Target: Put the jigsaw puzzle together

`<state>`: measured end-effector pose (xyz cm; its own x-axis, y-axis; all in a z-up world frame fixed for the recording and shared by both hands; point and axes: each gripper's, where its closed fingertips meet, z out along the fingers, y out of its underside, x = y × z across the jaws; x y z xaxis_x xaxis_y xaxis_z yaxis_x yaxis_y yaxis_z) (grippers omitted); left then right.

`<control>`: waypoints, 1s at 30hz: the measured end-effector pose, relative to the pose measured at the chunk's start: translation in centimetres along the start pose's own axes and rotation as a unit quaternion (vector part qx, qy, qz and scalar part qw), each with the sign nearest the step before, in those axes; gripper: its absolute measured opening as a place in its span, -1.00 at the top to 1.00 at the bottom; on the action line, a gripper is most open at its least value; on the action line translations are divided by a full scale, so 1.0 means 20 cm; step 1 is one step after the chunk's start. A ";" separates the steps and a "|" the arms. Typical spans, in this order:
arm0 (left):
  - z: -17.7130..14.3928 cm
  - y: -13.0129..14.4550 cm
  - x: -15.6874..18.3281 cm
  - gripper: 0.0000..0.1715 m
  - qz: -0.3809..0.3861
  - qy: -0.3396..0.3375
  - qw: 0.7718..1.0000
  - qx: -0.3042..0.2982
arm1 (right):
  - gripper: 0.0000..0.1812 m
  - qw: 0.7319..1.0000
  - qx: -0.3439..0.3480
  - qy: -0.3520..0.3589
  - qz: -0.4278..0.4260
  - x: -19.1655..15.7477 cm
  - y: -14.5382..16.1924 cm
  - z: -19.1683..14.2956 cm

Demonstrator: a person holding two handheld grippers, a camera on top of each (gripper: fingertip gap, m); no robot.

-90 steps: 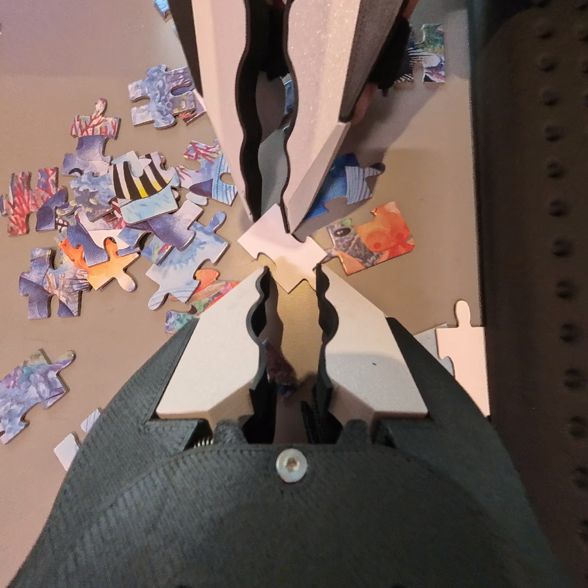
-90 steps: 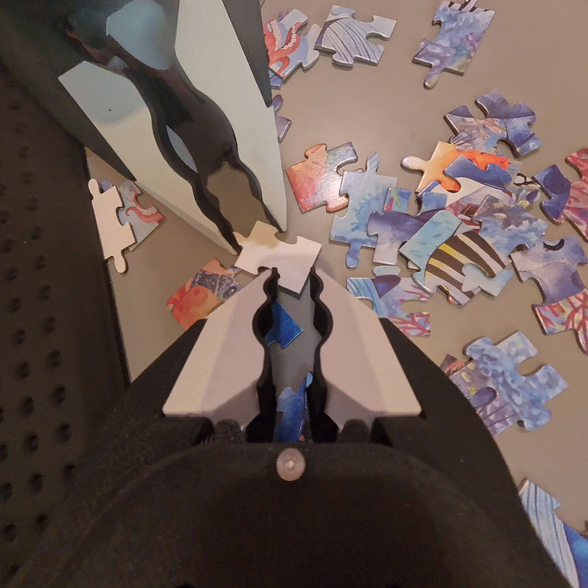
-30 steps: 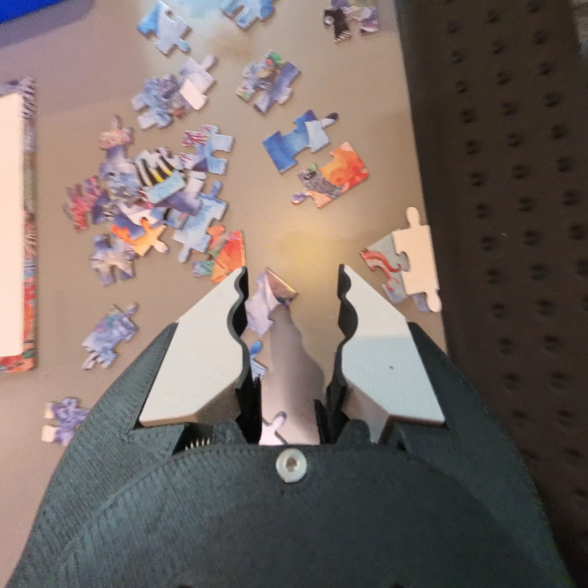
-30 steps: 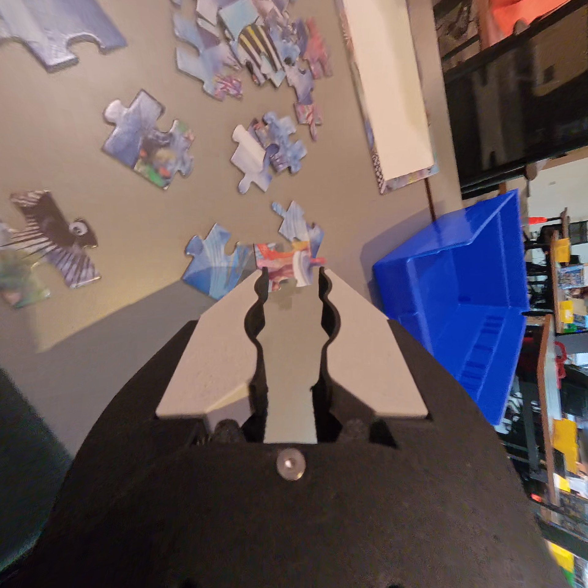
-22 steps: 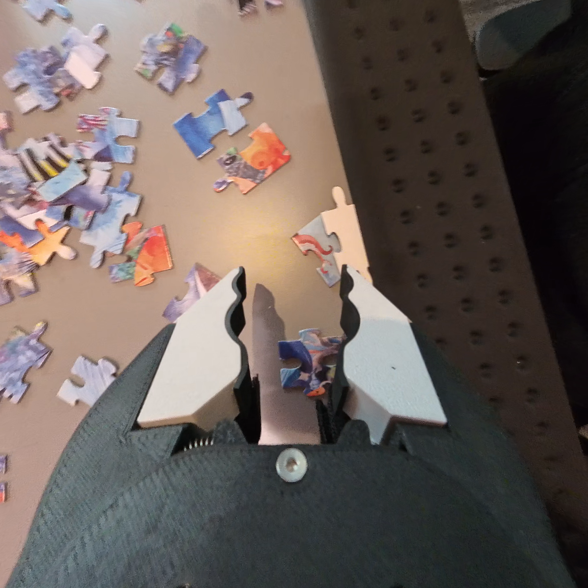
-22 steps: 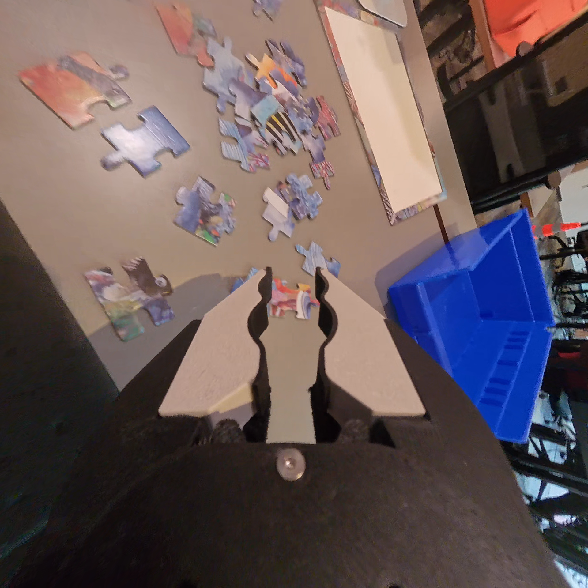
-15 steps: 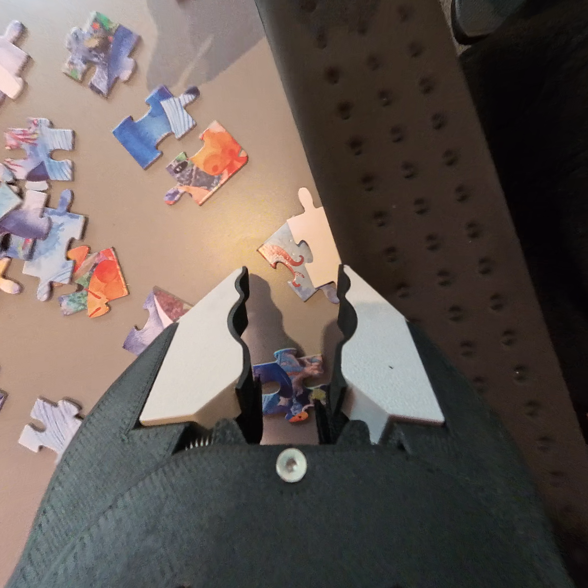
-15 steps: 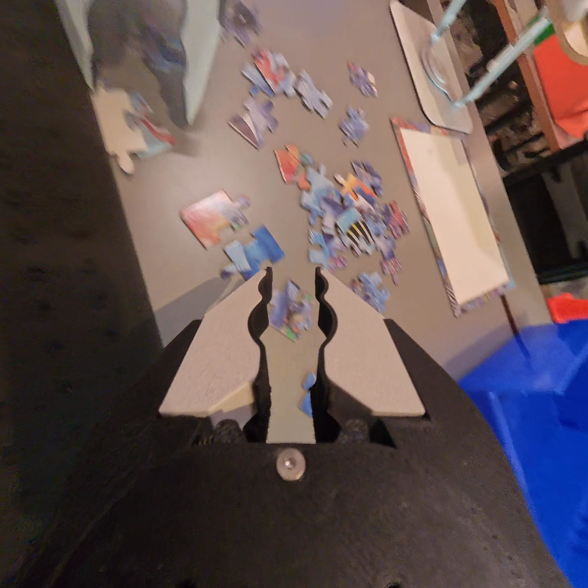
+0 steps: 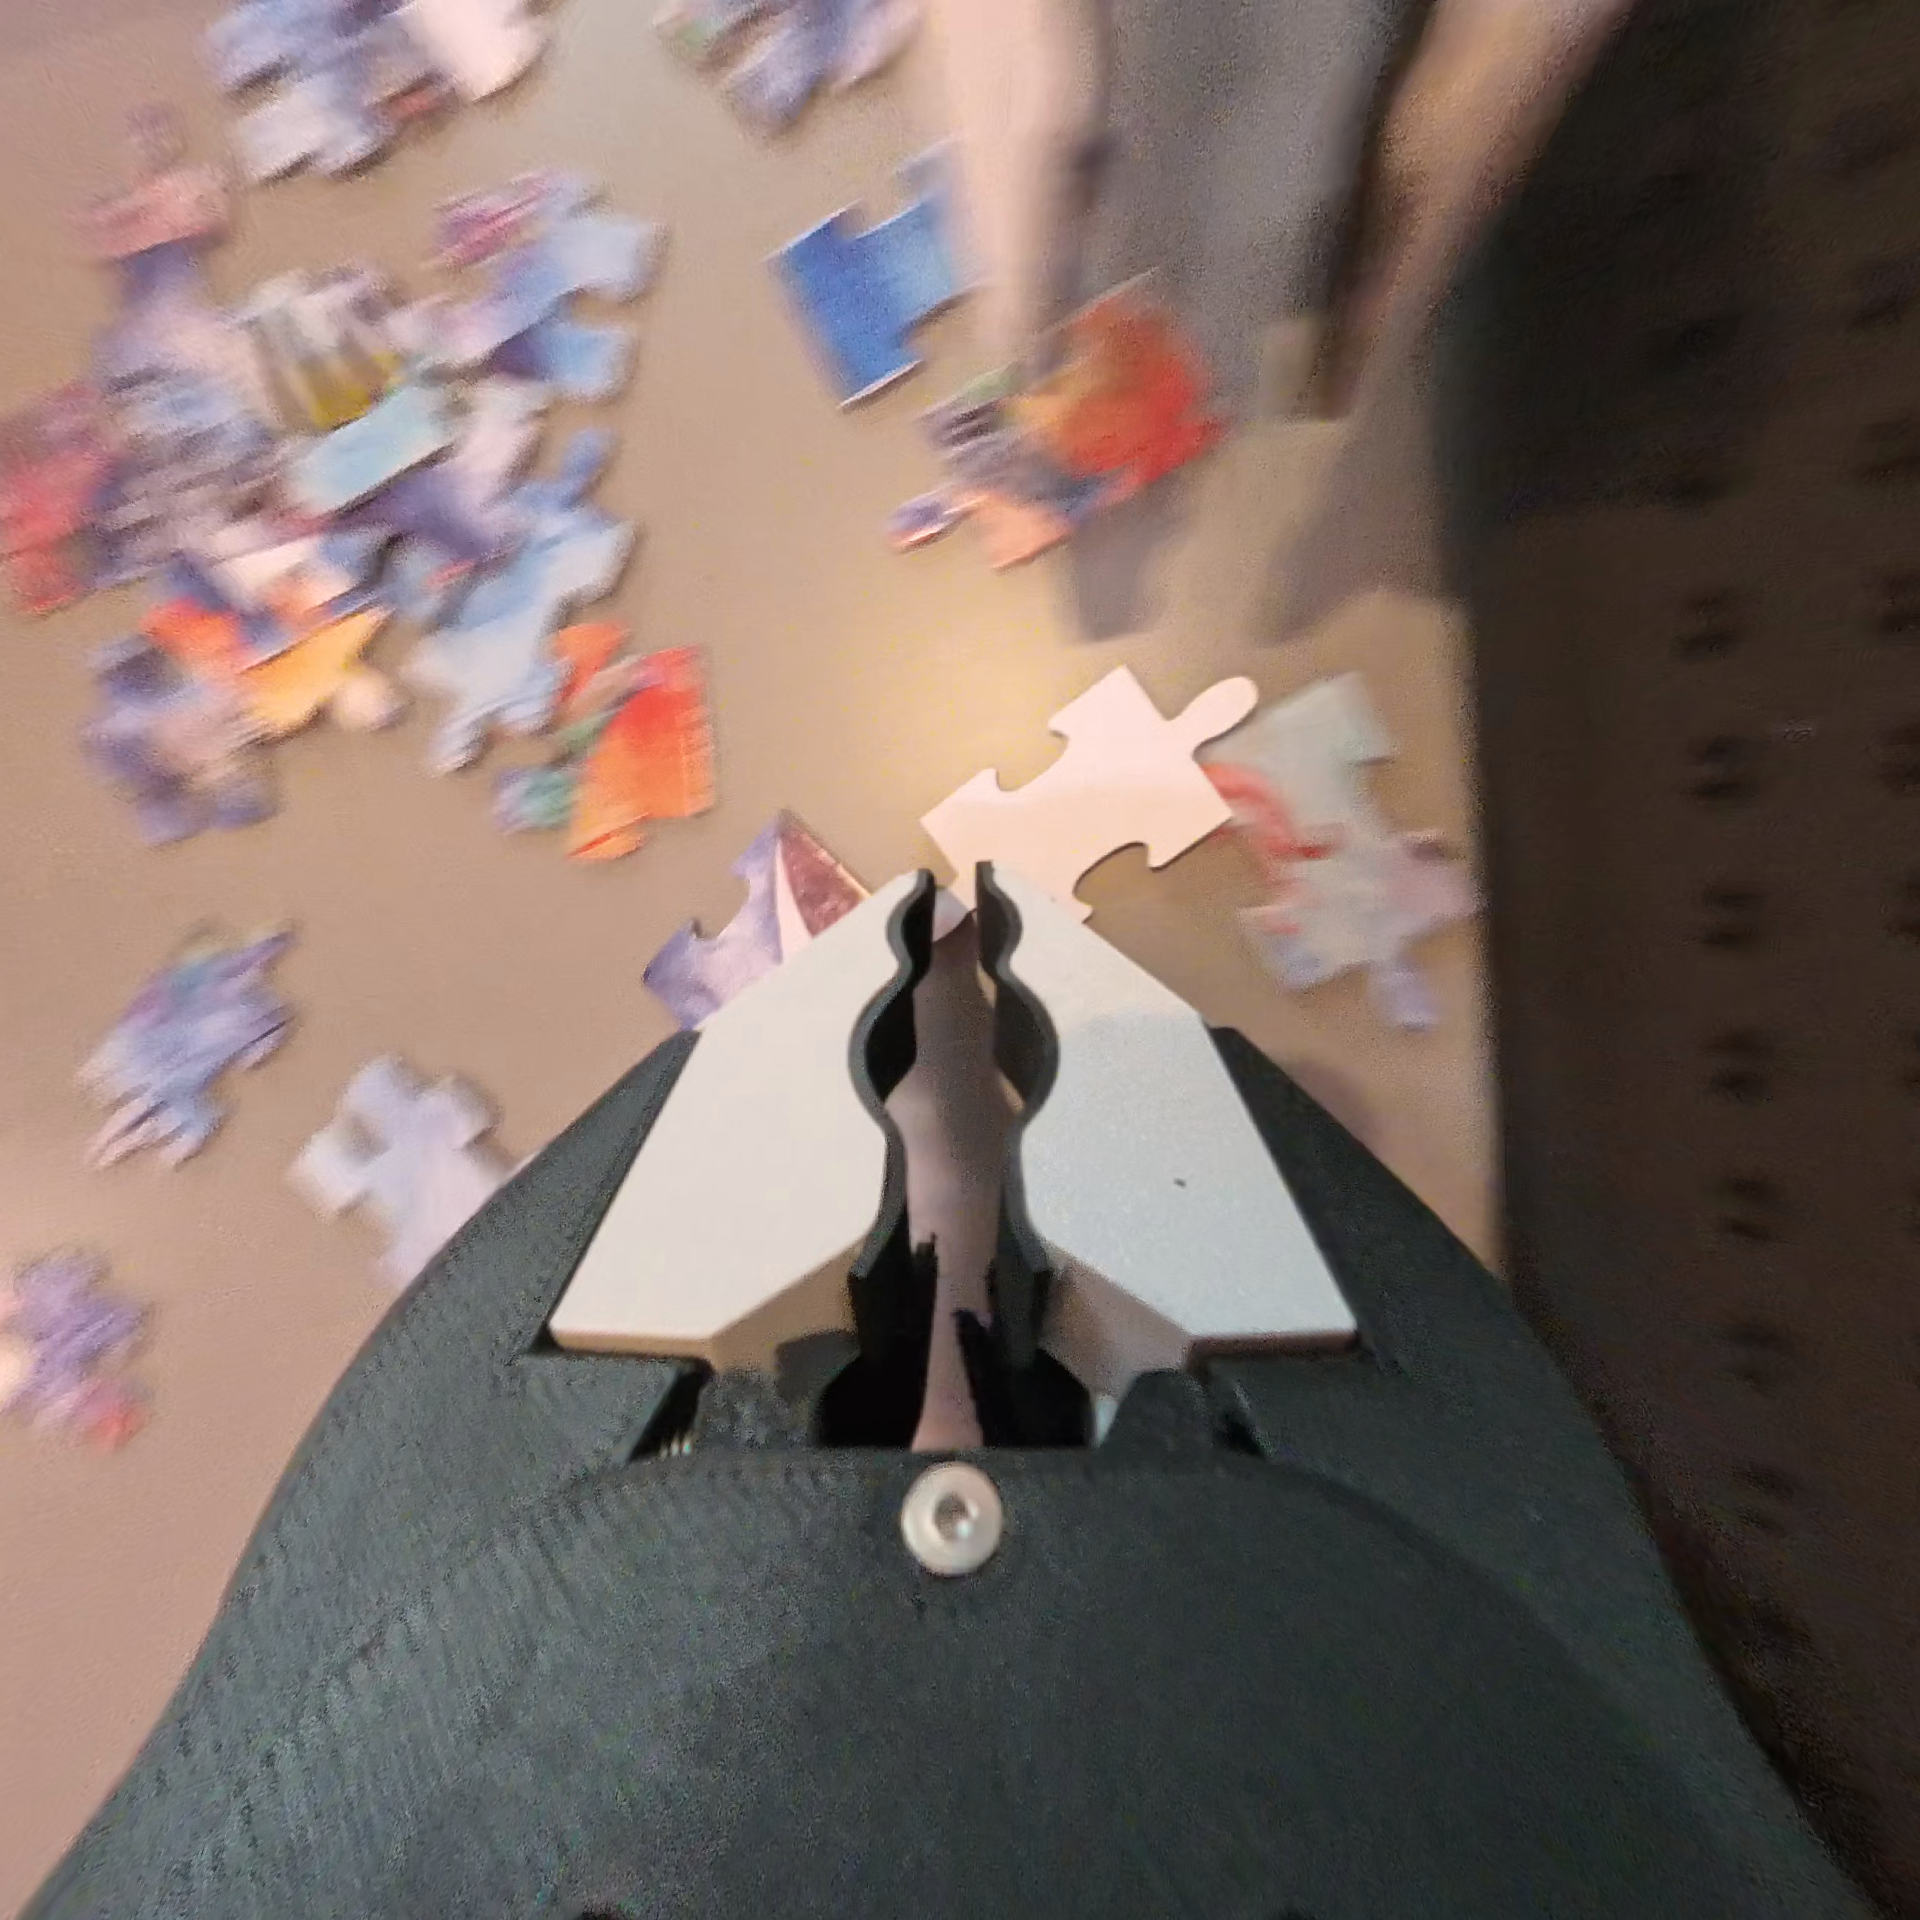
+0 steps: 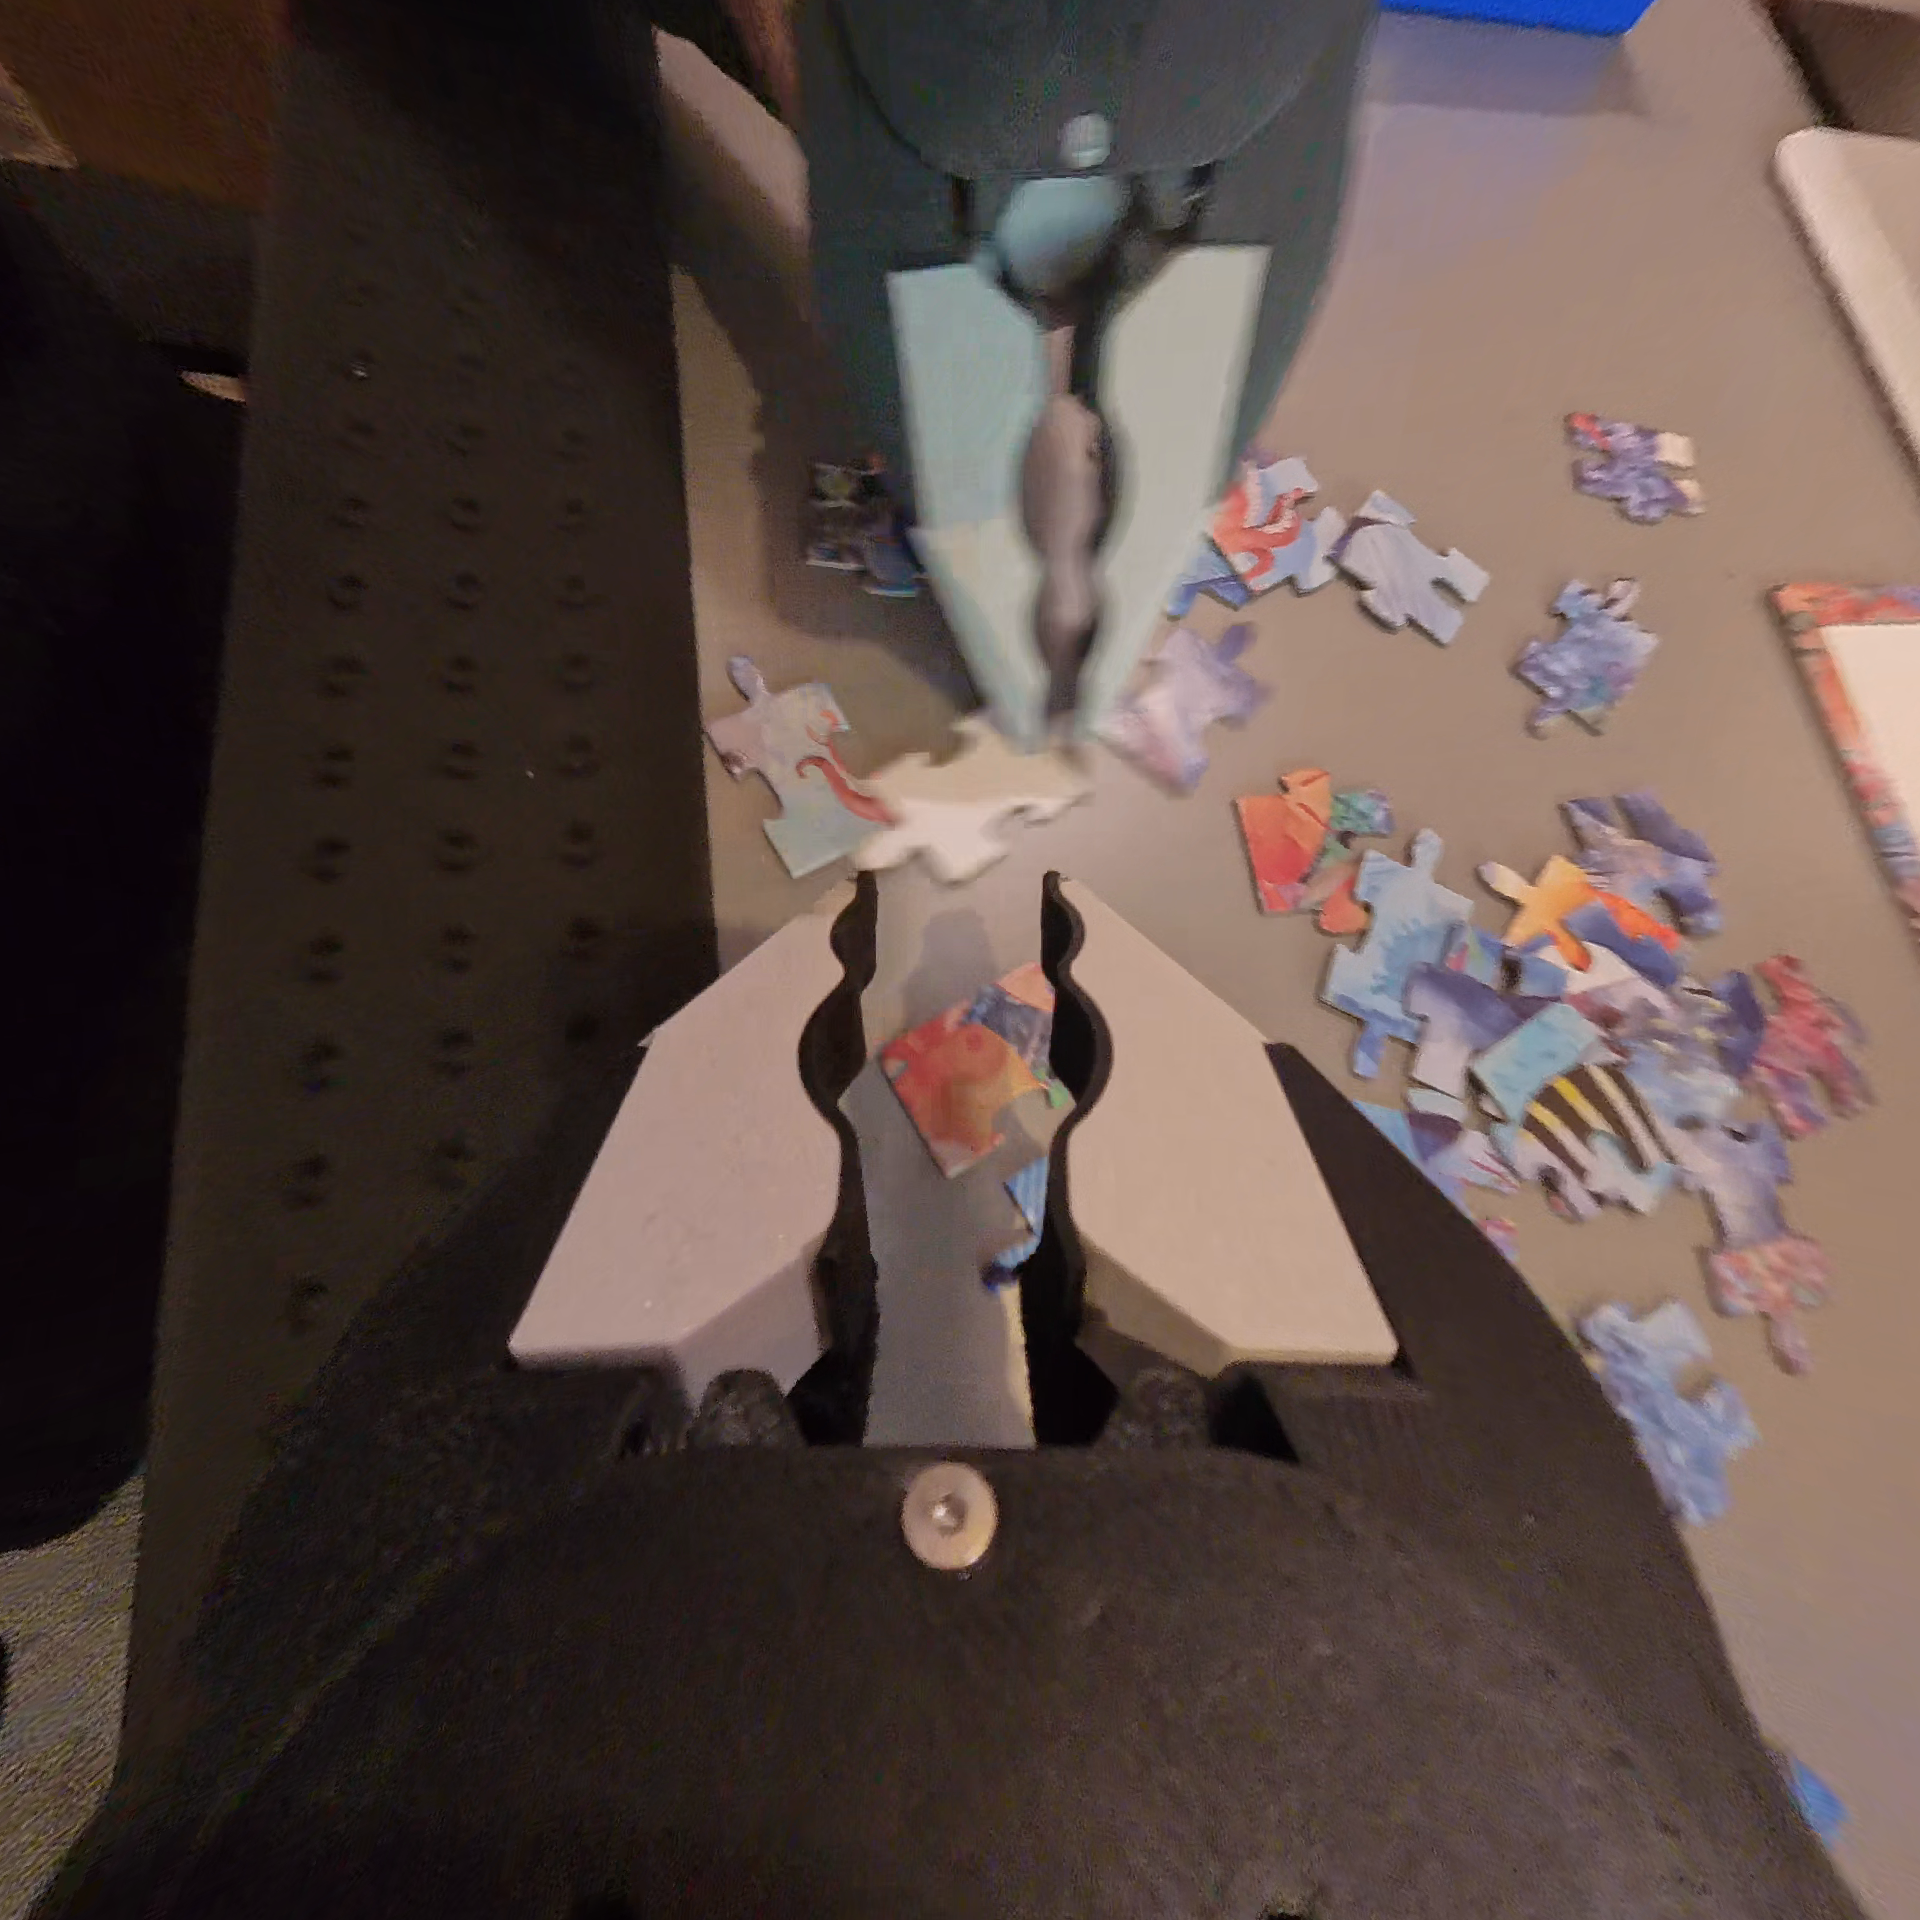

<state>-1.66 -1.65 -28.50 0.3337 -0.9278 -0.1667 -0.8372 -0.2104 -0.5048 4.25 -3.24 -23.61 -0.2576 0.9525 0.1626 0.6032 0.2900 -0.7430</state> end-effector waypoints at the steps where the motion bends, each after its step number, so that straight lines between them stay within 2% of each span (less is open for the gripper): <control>1: -0.01 0.02 -0.07 0.87 0.000 -0.033 0.999 -0.013 | 0.66 1.000 -0.003 -0.013 0.007 -0.01 0.00 0.03; 2: -0.01 0.03 -0.07 0.84 -0.002 -0.025 1.000 -0.015 | 0.62 1.000 -0.012 -0.017 0.010 -0.01 0.01 0.05; 5: -0.04 0.02 -0.02 0.58 0.010 0.020 1.000 -0.002 | 0.54 0.999 -0.052 -0.010 0.002 0.02 0.06 0.10; 9: -0.06 0.00 0.06 0.48 0.080 0.062 0.995 0.012 | 0.57 0.999 -0.033 -0.010 0.019 0.07 0.06 0.11; 11: -0.02 0.03 0.05 0.50 0.086 0.074 0.993 -0.016 | 0.60 0.999 -0.013 -0.019 0.030 0.06 0.04 0.11; 14: 0.00 0.00 0.08 0.57 0.077 0.117 0.990 0.000 | 0.64 0.999 0.004 -0.013 0.032 0.08 0.03 0.10; 15: 0.00 -0.01 0.08 0.63 0.077 0.117 0.990 0.001 | 0.64 0.999 0.007 -0.012 0.033 0.08 0.03 0.10; 19: 0.02 -0.03 0.06 0.63 0.065 0.108 0.992 0.013 | 0.65 0.999 -0.001 -0.010 0.033 0.09 0.07 0.10; 21: 0.01 -0.05 0.06 0.76 0.037 0.116 0.992 0.030 | 0.64 1.000 0.008 -0.012 0.020 0.08 0.07 0.10; 24: -0.01 -0.08 0.04 0.83 -0.026 0.144 0.987 0.060 | 0.63 1.000 0.017 -0.007 -0.021 0.06 0.03 0.10; 30: -0.02 -0.14 0.01 0.93 -0.124 0.193 0.968 0.102 | 0.70 0.996 -0.048 0.032 -0.068 0.08 0.10 0.20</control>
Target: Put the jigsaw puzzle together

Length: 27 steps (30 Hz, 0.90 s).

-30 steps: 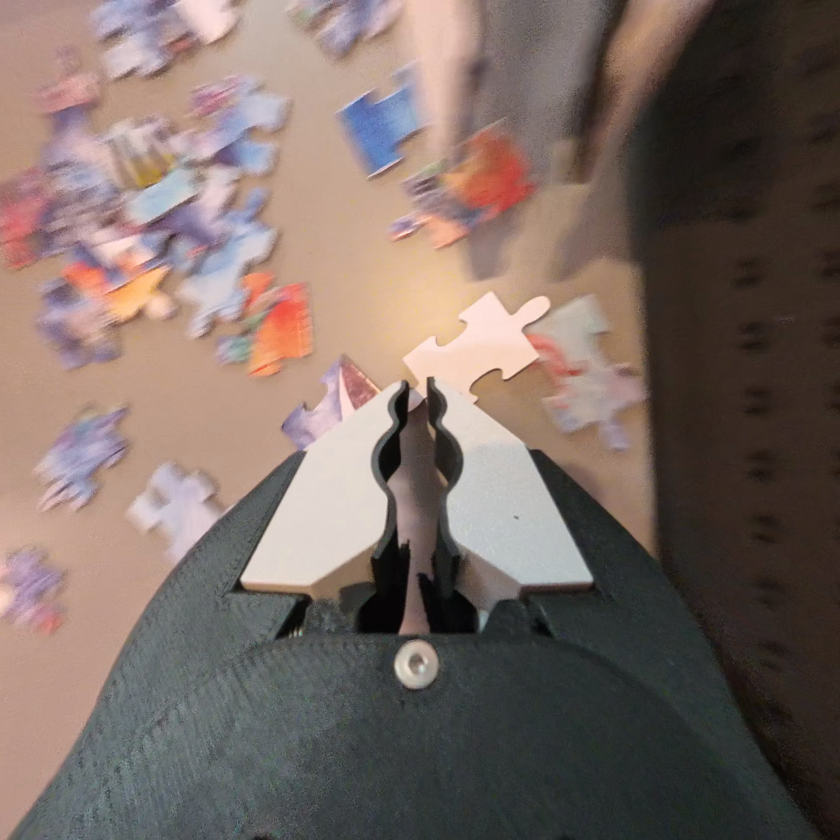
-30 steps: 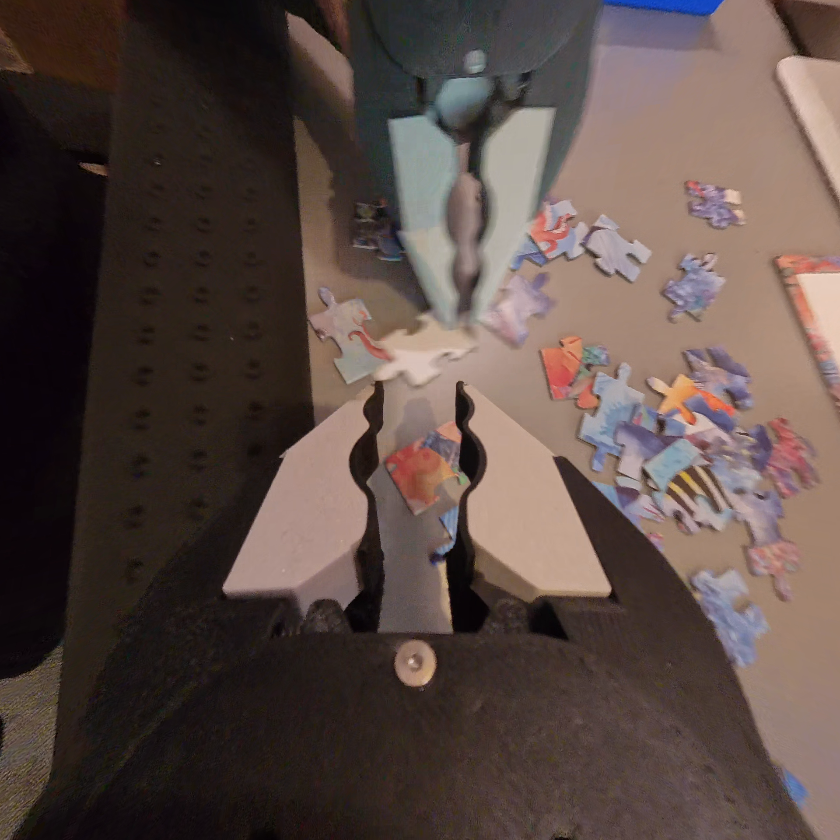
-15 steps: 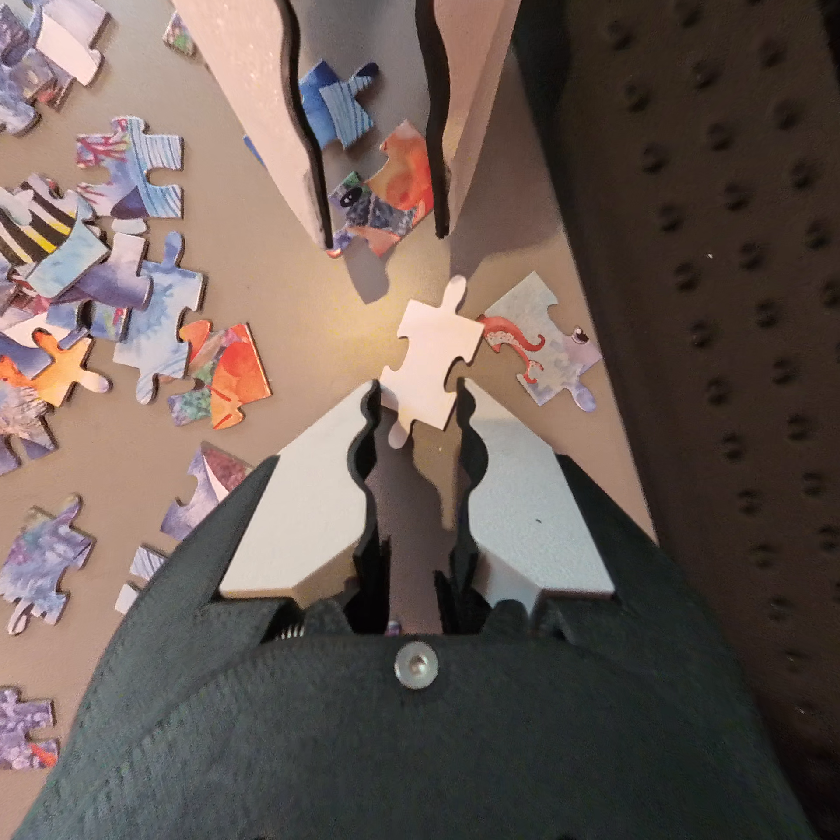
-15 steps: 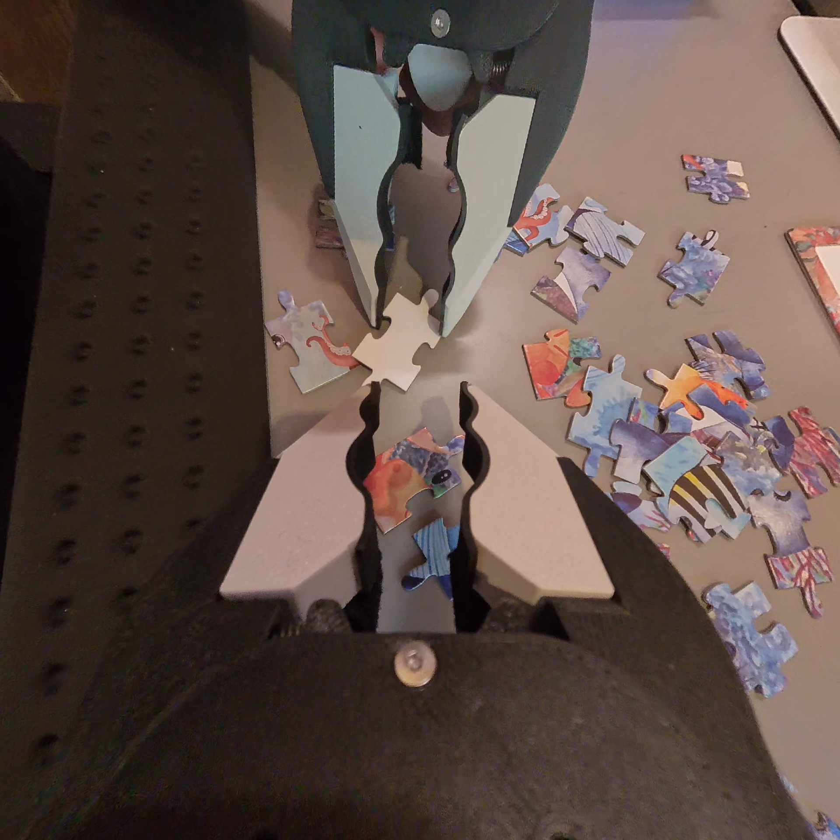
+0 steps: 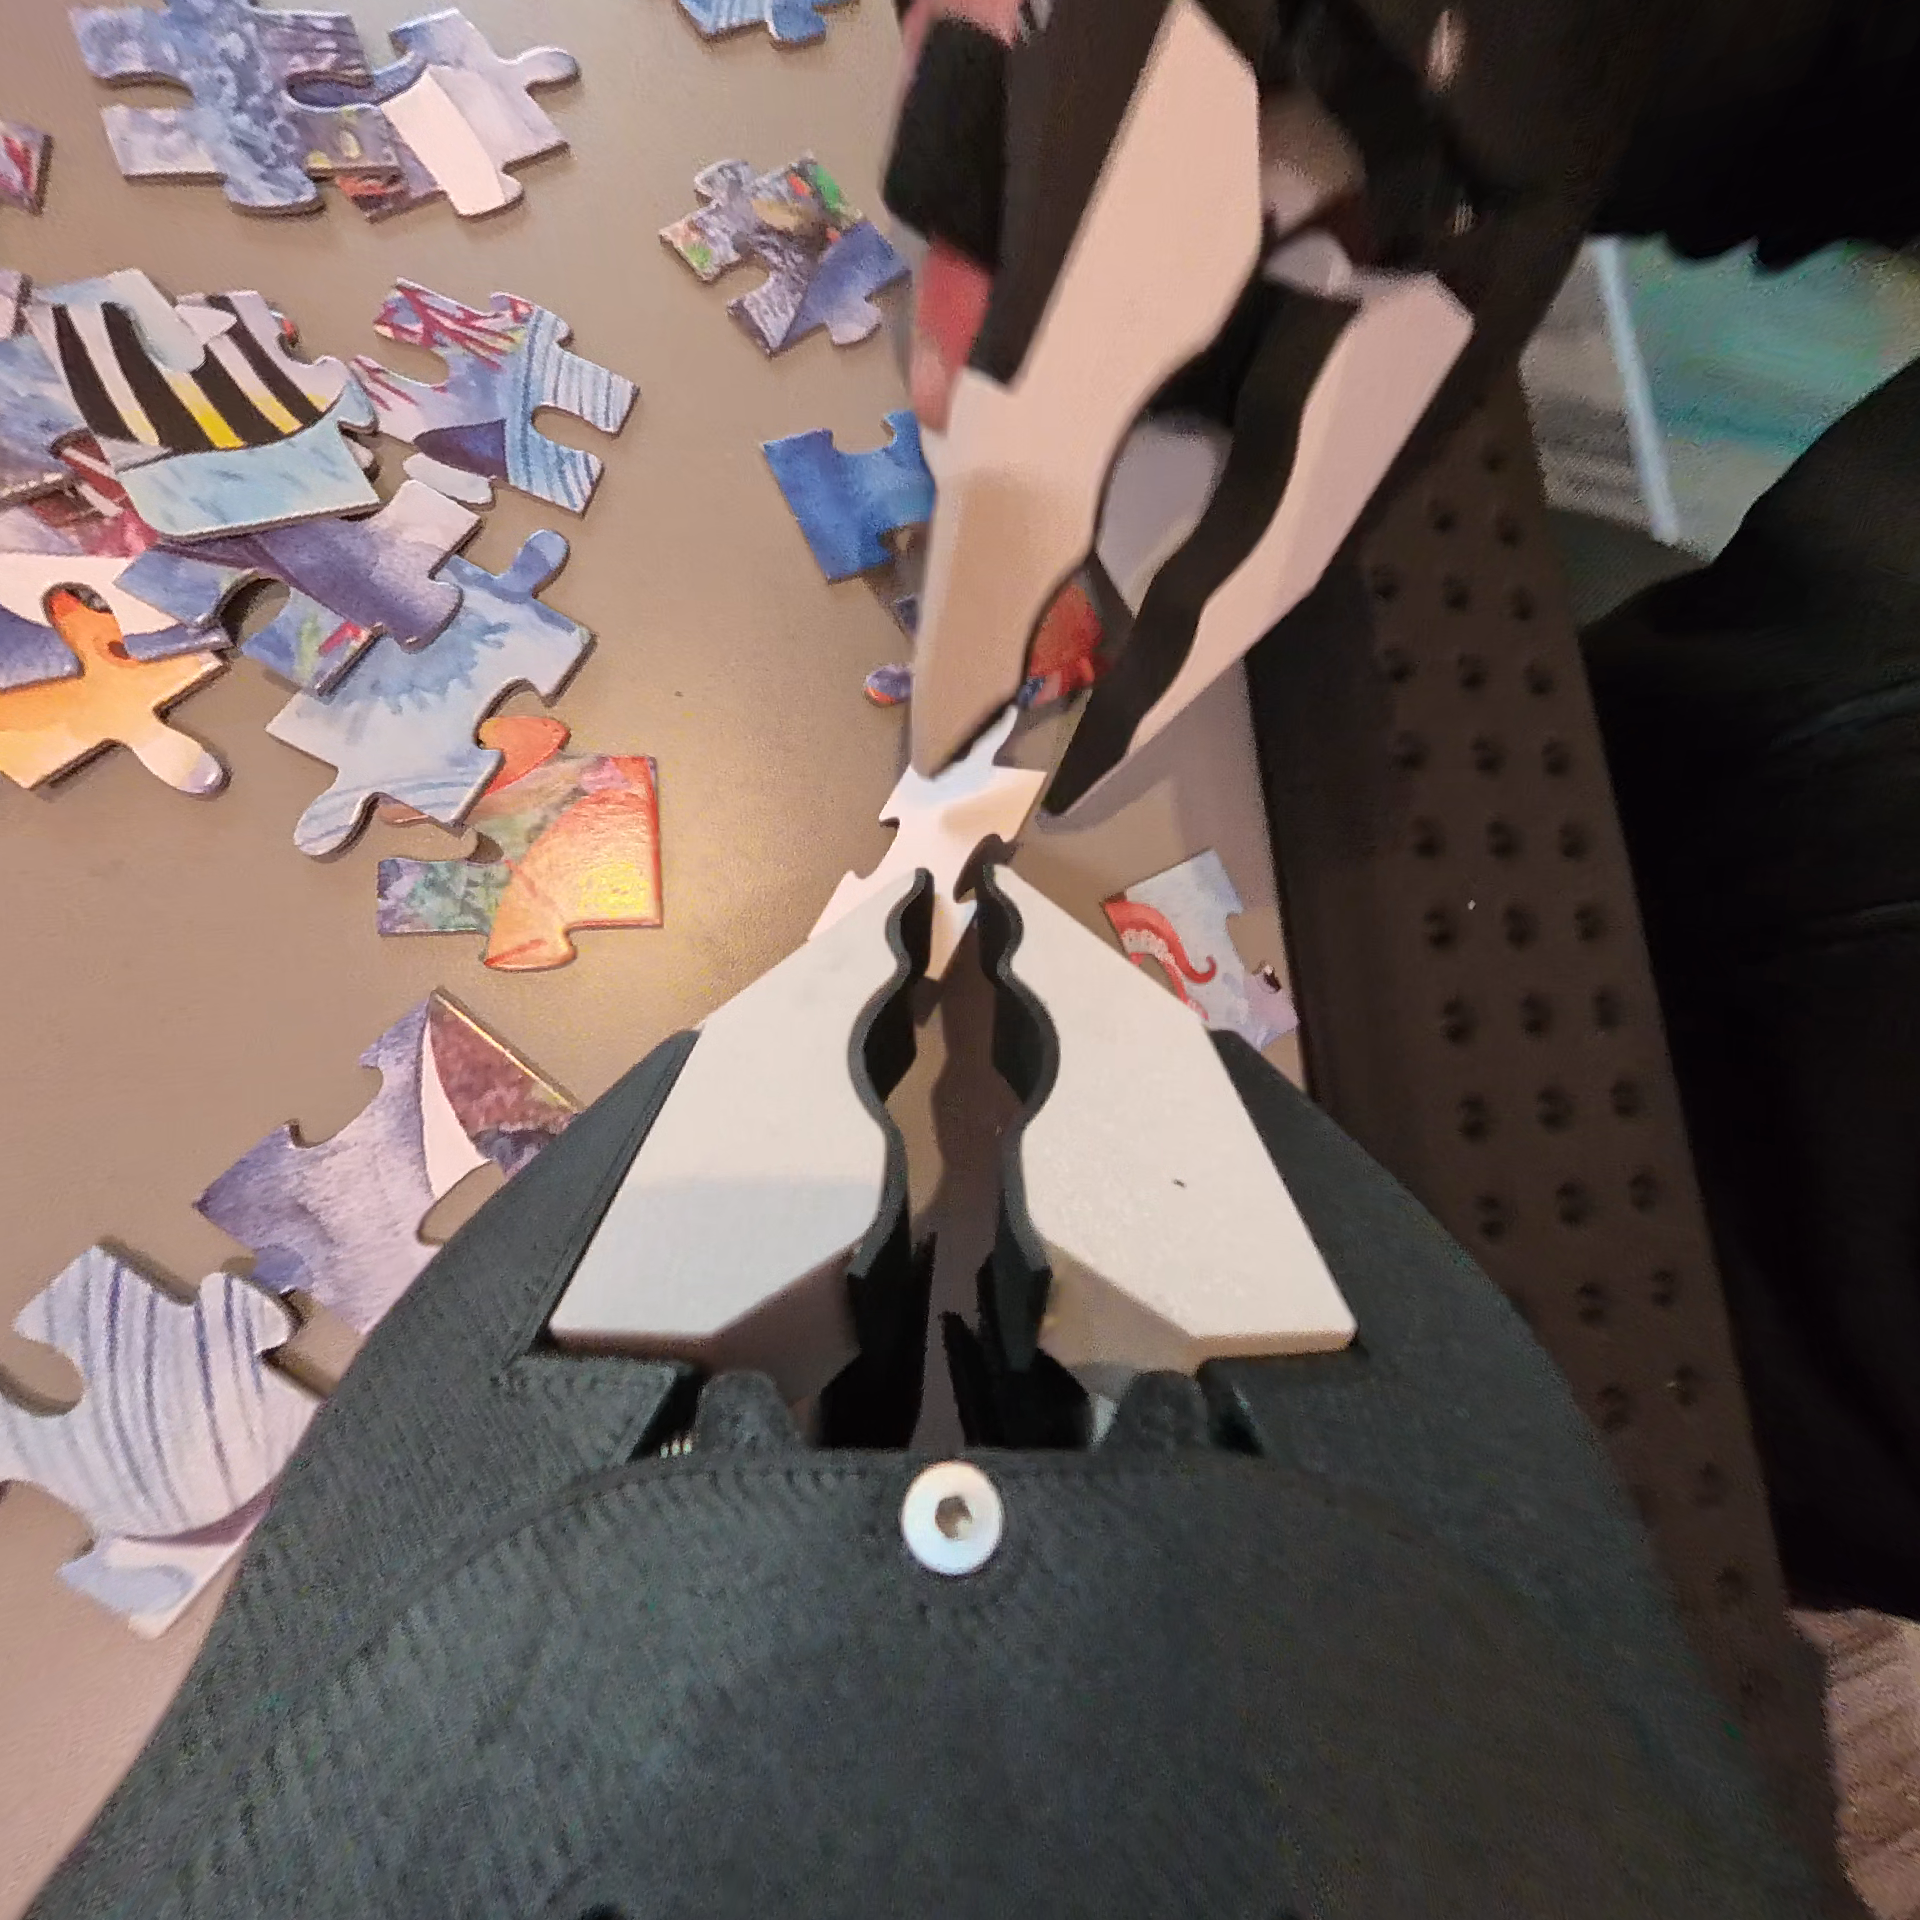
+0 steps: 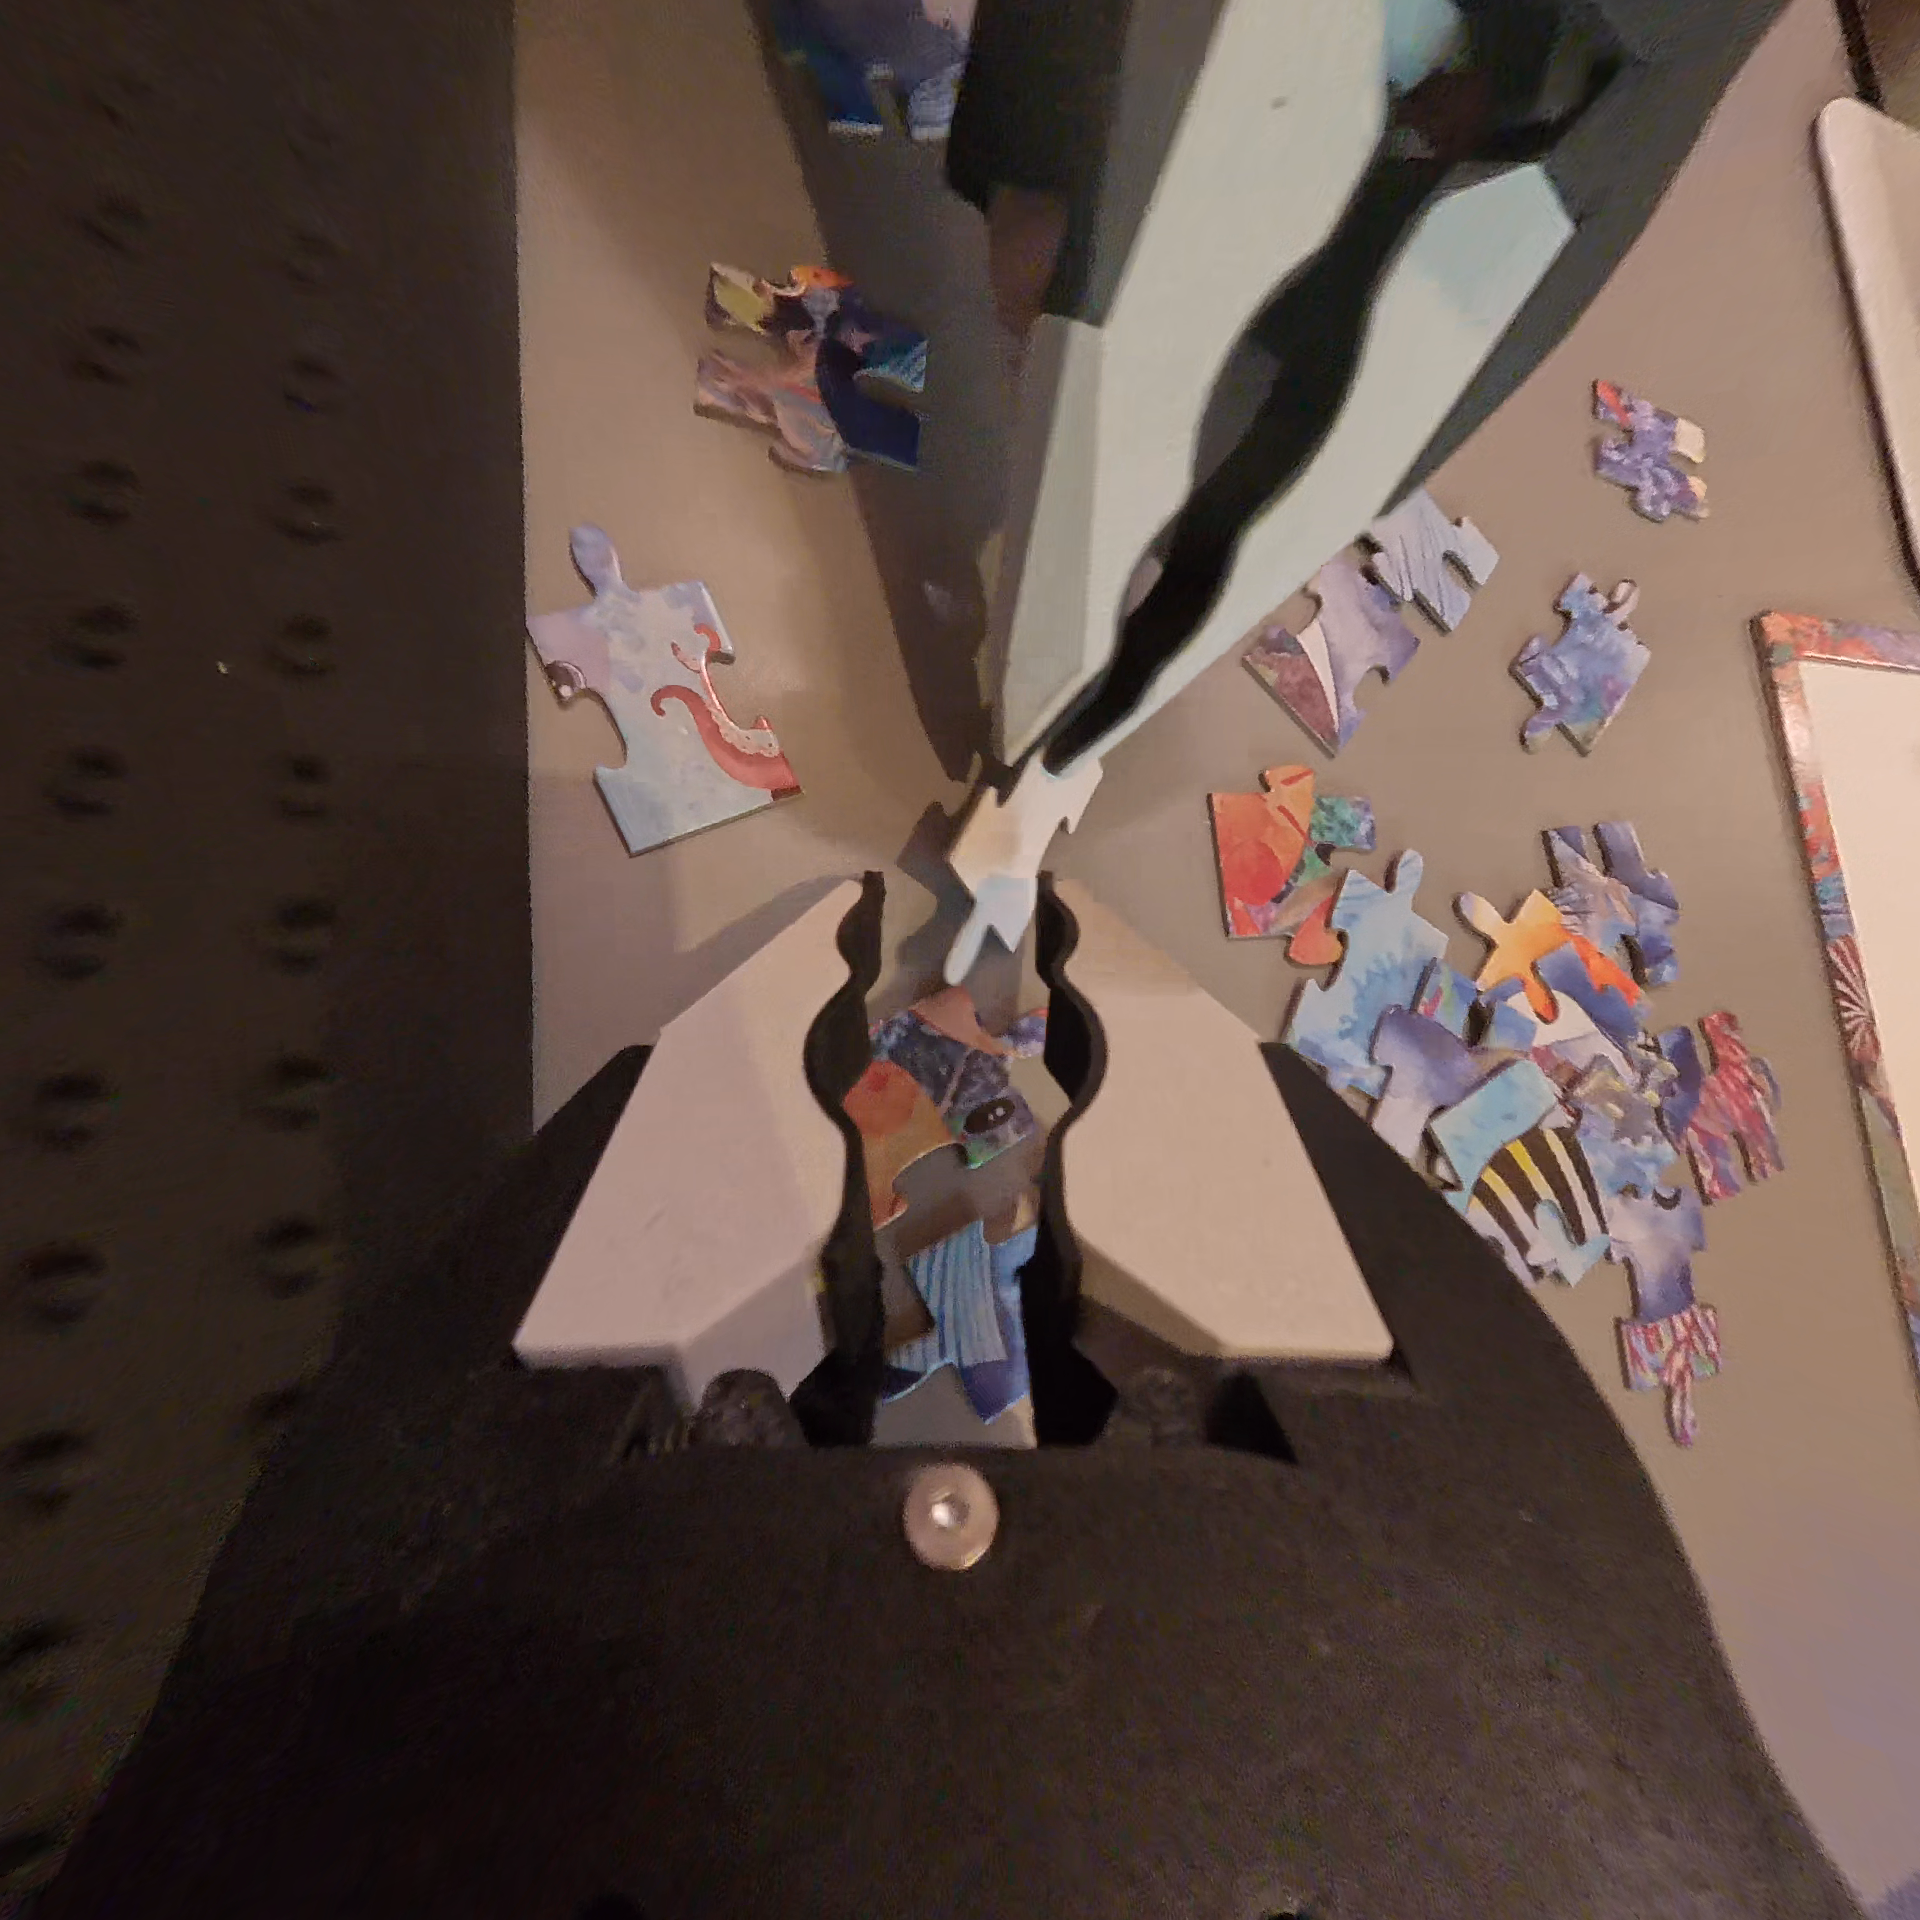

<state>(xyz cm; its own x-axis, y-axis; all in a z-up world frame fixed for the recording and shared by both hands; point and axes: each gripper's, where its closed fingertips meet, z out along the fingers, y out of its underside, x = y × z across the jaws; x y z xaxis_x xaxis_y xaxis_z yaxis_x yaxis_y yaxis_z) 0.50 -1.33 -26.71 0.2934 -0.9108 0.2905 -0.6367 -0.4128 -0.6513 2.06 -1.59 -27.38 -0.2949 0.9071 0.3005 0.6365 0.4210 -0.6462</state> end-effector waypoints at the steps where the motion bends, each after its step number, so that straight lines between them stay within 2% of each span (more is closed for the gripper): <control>1: 0.00 -0.01 0.00 0.93 -0.015 0.012 1.000 0.009 | 0.84 1.000 -0.006 0.000 -0.001 0.00 0.00 0.02; 2: 0.00 -0.02 0.00 1.00 -0.026 0.019 0.999 0.016 | 0.92 1.000 -0.011 0.007 -0.001 0.01 0.00 0.03; 5: -0.01 -0.04 -0.01 1.00 -0.035 0.018 0.999 0.032 | 0.96 1.000 0.001 0.000 0.030 0.03 -0.01 0.02; 7: -0.06 -0.06 -0.04 0.75 -0.028 -0.014 0.999 0.039 | 1.00 0.995 0.029 -0.040 0.089 0.05 -0.03 -0.01; 10: -0.16 -0.06 -0.02 0.57 -0.004 -0.057 0.998 0.032 | 1.00 0.974 0.059 -0.107 0.191 0.08 -0.04 -0.04; 13: -0.16 0.00 0.05 0.50 0.025 -0.082 0.996 -0.002 | 1.00 0.947 0.061 -0.163 0.271 0.11 -0.02 -0.03; 14: -0.14 0.03 0.07 0.48 0.031 -0.084 0.996 -0.018 | 0.98 0.939 0.048 -0.171 0.294 0.13 0.00 -0.01; 15: -0.11 0.05 0.09 0.47 0.037 -0.085 0.995 -0.029 | 0.75 0.936 0.026 -0.164 0.312 0.16 0.04 0.01; 16: -0.09 0.07 0.11 0.45 0.043 -0.090 0.994 -0.040 | 0.52 0.937 0.010 -0.145 0.317 0.19 0.07 0.03; 19: -0.02 0.13 0.14 0.44 0.063 -0.091 0.992 -0.066 | 0.46 0.948 0.028 -0.104 0.300 0.25 0.05 -0.01; 22: 0.05 0.16 0.20 0.42 0.065 -0.065 0.993 -0.074 | 0.54 0.966 0.057 -0.088 0.236 0.23 -0.01 -0.07; 25: 0.07 0.15 0.21 0.47 0.074 -0.064 0.993 -0.070 | 0.56 0.971 0.070 -0.093 0.207 0.17 -0.04 -0.08; 27: 0.07 0.15 0.17 0.63 0.092 -0.088 0.989 -0.080 | 0.60 0.974 0.066 -0.095 0.192 0.15 -0.03 -0.07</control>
